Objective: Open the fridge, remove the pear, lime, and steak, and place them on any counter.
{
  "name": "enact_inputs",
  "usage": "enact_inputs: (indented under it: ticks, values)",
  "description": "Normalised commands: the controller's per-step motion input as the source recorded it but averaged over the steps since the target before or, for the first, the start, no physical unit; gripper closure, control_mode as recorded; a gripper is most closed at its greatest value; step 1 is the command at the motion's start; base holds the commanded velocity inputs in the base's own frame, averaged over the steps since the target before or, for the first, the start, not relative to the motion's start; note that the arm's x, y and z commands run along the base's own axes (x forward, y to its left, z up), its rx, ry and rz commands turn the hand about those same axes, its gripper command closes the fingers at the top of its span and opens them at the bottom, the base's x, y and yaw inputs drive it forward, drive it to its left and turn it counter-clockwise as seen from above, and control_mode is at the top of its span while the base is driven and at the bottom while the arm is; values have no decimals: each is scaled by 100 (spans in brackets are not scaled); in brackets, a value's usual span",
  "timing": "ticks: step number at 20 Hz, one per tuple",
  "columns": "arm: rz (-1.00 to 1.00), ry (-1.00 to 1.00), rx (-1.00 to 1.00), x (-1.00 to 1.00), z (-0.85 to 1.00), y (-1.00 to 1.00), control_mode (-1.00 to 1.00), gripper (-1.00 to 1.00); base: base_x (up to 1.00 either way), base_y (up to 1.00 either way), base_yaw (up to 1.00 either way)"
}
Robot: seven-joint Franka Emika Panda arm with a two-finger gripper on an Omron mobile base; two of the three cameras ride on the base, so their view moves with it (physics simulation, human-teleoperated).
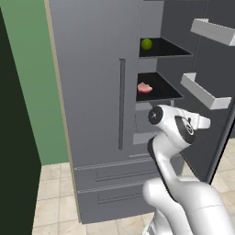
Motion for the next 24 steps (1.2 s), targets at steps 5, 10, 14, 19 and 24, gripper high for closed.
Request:
enact_inputs:
  ticks: [5, 10, 14, 19, 24]
  values:
    - [55, -7, 23, 32, 14, 41, -100, -100, 0, 0, 0]
    - [66, 2, 33, 72, 7, 36, -100, -100, 0, 0, 0]
    - [56, 9, 33, 61, 14, 42, -100, -100, 0, 0, 0]
    - [27, 4, 11, 37, 16, 70, -100, -100, 0, 0, 0]
    - [0, 0, 0, 5, 5, 54, -100, -100, 0, 0, 0]
